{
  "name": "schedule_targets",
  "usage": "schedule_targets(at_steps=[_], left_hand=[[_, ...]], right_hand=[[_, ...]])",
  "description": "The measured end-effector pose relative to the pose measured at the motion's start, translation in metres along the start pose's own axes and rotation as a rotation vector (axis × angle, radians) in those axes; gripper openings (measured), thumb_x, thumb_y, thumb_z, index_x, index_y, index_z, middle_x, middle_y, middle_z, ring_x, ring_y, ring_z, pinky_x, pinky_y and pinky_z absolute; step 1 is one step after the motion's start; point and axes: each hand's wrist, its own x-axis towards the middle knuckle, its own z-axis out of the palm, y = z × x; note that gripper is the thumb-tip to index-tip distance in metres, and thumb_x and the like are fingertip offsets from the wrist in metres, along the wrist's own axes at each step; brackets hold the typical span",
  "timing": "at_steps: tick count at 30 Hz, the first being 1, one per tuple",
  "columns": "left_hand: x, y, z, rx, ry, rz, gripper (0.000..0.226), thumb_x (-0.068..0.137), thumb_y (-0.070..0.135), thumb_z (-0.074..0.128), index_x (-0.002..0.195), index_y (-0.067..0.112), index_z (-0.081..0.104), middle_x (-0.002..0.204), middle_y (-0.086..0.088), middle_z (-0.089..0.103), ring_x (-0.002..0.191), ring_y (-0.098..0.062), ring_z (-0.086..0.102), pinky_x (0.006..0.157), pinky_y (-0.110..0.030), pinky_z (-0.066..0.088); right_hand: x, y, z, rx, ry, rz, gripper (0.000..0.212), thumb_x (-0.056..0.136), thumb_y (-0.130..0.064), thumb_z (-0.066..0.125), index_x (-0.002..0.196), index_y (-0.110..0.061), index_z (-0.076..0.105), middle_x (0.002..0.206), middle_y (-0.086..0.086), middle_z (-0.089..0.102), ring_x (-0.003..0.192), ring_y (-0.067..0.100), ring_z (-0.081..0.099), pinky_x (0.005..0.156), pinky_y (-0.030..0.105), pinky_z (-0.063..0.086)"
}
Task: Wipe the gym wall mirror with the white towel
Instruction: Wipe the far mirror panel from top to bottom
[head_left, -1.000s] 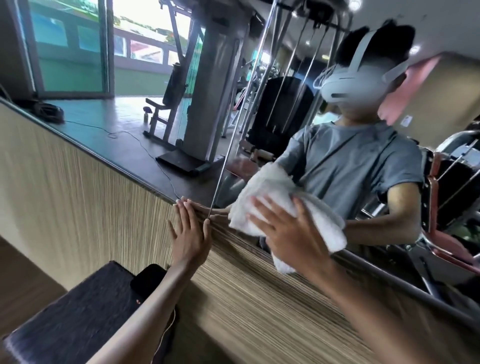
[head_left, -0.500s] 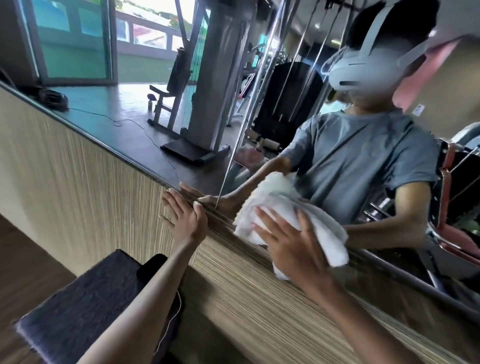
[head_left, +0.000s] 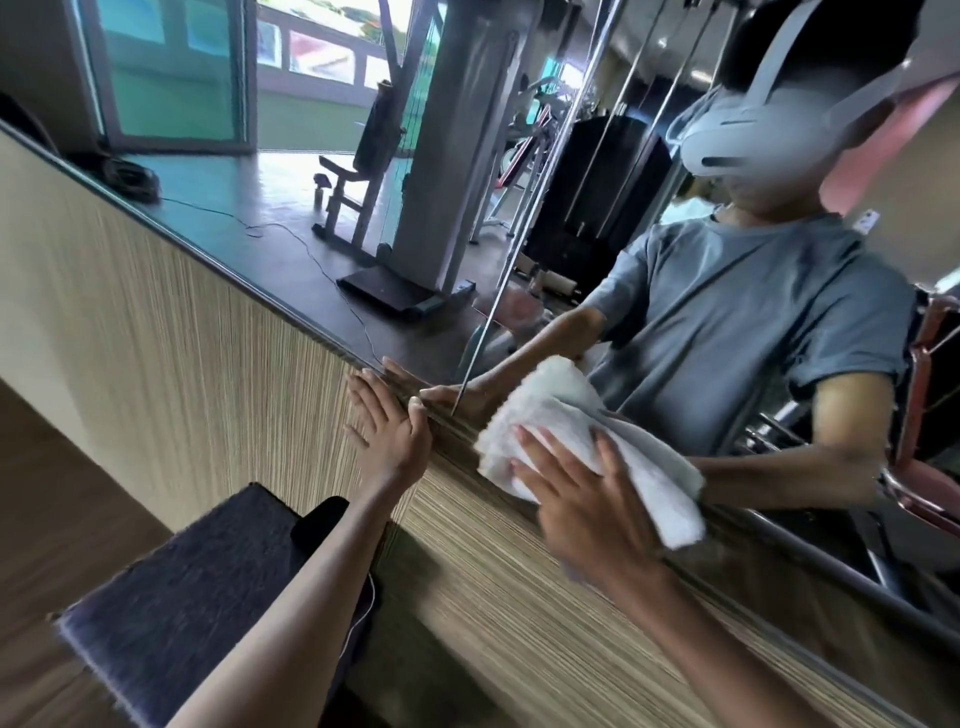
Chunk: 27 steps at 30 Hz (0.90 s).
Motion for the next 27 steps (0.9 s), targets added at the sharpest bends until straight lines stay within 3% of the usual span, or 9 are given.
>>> schedule_targets(at_steps=[3, 7, 10, 14, 17, 20, 24, 27], left_hand=[[0.000, 0.001, -0.002, 0.008, -0.008, 0.004, 0.070, 0.108, 0.036, 0.024, 0.155, 0.011, -0.022, 0.162, -0.010, -0.030, 0.151, -0.021, -0.025, 0.122, -0.053, -0.009], [0.000, 0.000, -0.009, 0.042, -0.071, 0.012, 0.072, 0.108, 0.040, 0.023, 0.154, 0.011, -0.024, 0.161, -0.012, -0.032, 0.150, -0.023, -0.026, 0.121, -0.053, -0.012], [0.000, -0.001, -0.010, 0.048, -0.082, 0.018, 0.072, 0.108, 0.042, 0.020, 0.153, 0.013, -0.027, 0.160, -0.010, -0.034, 0.149, -0.021, -0.028, 0.120, -0.054, -0.014], [0.001, 0.000, -0.011, 0.051, -0.045, 0.024, 0.071, 0.108, 0.038, 0.023, 0.154, 0.012, -0.024, 0.161, -0.011, -0.032, 0.151, -0.022, -0.024, 0.118, -0.056, -0.014], [-0.001, 0.000, -0.009, 0.057, -0.061, 0.025, 0.071, 0.108, 0.038, 0.024, 0.155, 0.011, -0.023, 0.161, -0.012, -0.031, 0.152, -0.024, -0.022, 0.118, -0.057, -0.012], [0.003, 0.000, -0.012, 0.063, -0.098, 0.010, 0.073, 0.108, 0.039, 0.026, 0.154, 0.012, -0.024, 0.160, -0.013, -0.033, 0.151, -0.025, -0.024, 0.119, -0.057, -0.011], [0.006, 0.000, -0.018, 0.073, -0.143, -0.005, 0.075, 0.108, 0.042, 0.026, 0.154, 0.013, -0.026, 0.159, -0.013, -0.036, 0.150, -0.026, -0.026, 0.119, -0.056, -0.013], [0.002, 0.001, -0.015, 0.048, -0.096, 0.010, 0.074, 0.108, 0.041, 0.026, 0.154, 0.014, -0.026, 0.160, -0.010, -0.035, 0.150, -0.023, -0.025, 0.117, -0.056, -0.015]], right_hand=[[-0.006, 0.009, -0.002, -0.024, 0.008, 0.006, 0.052, 0.082, -0.020, 0.053, 0.133, -0.024, 0.064, 0.159, 0.001, 0.039, 0.144, 0.017, 0.033, 0.115, 0.055, 0.009], [0.053, -0.028, -0.001, 0.022, 0.002, 0.033, 0.062, 0.078, -0.022, 0.059, 0.140, -0.022, 0.058, 0.162, 0.003, 0.033, 0.147, 0.019, 0.027, 0.114, 0.056, 0.000], [0.077, -0.047, 0.005, 0.055, 0.025, 0.065, 0.058, 0.079, -0.020, 0.066, 0.137, -0.020, 0.060, 0.161, 0.003, 0.035, 0.147, 0.018, 0.025, 0.117, 0.055, 0.000], [0.028, -0.027, 0.009, 0.059, -0.007, 0.071, 0.059, 0.078, -0.016, 0.064, 0.137, -0.021, 0.060, 0.160, 0.003, 0.036, 0.146, 0.019, 0.034, 0.117, 0.053, 0.005], [-0.026, -0.013, 0.008, 0.009, 0.011, 0.120, 0.057, 0.080, -0.012, 0.052, 0.135, -0.023, 0.060, 0.162, -0.001, 0.032, 0.146, 0.018, 0.033, 0.115, 0.055, 0.014], [-0.035, -0.009, 0.005, 0.002, 0.013, 0.137, 0.056, 0.078, -0.011, 0.054, 0.132, -0.023, 0.062, 0.161, -0.001, 0.034, 0.145, 0.018, 0.031, 0.111, 0.056, 0.018], [0.027, -0.033, 0.001, 0.034, -0.040, 0.106, 0.061, 0.074, -0.011, 0.059, 0.134, -0.023, 0.061, 0.160, 0.001, 0.037, 0.145, 0.017, 0.033, 0.114, 0.056, 0.004], [0.071, -0.050, -0.004, 0.089, -0.082, 0.061, 0.060, 0.080, -0.010, 0.048, 0.138, -0.021, 0.058, 0.163, 0.001, 0.030, 0.149, 0.017, 0.028, 0.114, 0.053, -0.015]])
